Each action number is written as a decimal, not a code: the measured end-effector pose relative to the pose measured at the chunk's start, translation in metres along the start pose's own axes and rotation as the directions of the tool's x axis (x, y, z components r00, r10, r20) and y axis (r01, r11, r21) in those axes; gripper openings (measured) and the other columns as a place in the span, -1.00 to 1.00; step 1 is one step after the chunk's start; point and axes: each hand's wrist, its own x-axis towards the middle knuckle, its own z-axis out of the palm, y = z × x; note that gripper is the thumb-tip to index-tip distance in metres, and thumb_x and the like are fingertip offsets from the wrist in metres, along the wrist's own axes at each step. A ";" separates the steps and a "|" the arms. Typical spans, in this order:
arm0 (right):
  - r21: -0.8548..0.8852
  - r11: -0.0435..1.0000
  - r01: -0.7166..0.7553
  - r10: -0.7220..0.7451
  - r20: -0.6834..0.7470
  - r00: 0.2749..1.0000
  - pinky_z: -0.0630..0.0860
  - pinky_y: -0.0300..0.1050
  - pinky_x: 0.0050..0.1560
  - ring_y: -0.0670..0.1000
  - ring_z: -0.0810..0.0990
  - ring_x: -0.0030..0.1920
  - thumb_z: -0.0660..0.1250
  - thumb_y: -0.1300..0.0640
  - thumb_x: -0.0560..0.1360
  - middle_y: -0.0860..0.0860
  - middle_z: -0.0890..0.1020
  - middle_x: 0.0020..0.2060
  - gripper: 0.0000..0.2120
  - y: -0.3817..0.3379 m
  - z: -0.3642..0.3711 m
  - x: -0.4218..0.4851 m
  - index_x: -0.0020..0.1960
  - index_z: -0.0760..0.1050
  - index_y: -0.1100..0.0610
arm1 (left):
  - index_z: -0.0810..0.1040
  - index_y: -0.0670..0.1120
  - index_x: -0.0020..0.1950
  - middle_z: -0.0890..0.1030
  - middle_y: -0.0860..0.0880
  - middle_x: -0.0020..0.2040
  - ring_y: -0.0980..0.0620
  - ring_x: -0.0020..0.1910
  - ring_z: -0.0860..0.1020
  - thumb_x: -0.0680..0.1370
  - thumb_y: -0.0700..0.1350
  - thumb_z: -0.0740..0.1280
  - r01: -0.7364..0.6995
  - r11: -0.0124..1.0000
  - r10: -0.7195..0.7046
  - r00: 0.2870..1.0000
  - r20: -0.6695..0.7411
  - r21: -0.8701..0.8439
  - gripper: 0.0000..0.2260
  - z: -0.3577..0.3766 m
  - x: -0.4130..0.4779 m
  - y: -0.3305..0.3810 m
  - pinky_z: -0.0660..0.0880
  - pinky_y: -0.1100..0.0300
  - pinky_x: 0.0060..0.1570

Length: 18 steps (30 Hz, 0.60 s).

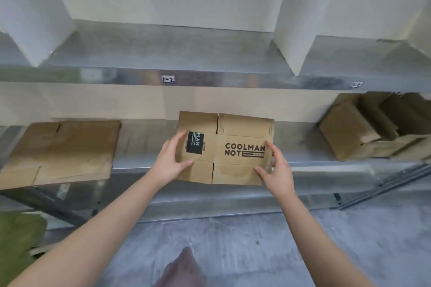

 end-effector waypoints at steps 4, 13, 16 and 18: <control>0.023 1.000 -0.014 0.014 -0.022 1.000 0.40 -0.03 0.34 -0.04 0.42 0.36 0.52 0.17 0.41 -0.30 0.39 0.33 -0.24 0.029 -0.033 0.024 0.46 0.22 -0.16 | 0.08 0.17 0.53 0.20 0.04 0.51 0.04 0.50 0.15 0.44 -0.02 0.50 0.036 0.998 -0.034 0.998 0.046 -0.055 -0.19 0.047 0.029 0.035 0.12 0.03 0.48; 0.132 0.980 -0.146 0.151 -0.027 0.988 0.46 -0.02 0.23 0.01 0.49 0.20 0.56 0.24 0.35 -0.01 0.43 0.26 -0.03 0.080 -0.088 0.088 0.53 0.03 -0.08 | -0.06 0.24 0.54 0.20 0.10 0.50 0.04 0.47 0.21 0.15 0.40 0.49 0.137 0.973 -0.081 0.957 0.279 -0.186 0.12 0.135 0.103 0.089 0.20 -0.05 0.47; 0.162 0.970 -0.182 0.182 0.012 0.983 0.47 -0.04 0.23 -0.04 0.49 0.18 0.55 0.26 0.35 -0.10 0.43 0.23 0.00 0.097 -0.096 0.103 0.57 0.01 -0.06 | -0.01 0.26 0.52 0.22 0.15 0.43 0.11 0.41 0.20 0.29 0.29 0.50 0.173 0.958 -0.111 0.959 0.262 -0.227 -0.04 0.159 0.116 0.104 0.19 0.01 0.45; 0.194 0.960 -0.203 0.200 0.031 0.979 0.47 -0.01 0.26 -0.04 0.48 0.23 0.55 0.24 0.36 -0.07 0.44 0.30 -0.06 0.110 -0.099 0.111 0.55 0.08 -0.07 | 0.03 0.20 0.52 0.22 0.18 0.37 0.17 0.35 0.20 0.41 0.09 0.50 0.163 0.958 -0.105 0.965 0.241 -0.235 -0.16 0.172 0.119 0.110 0.19 0.10 0.40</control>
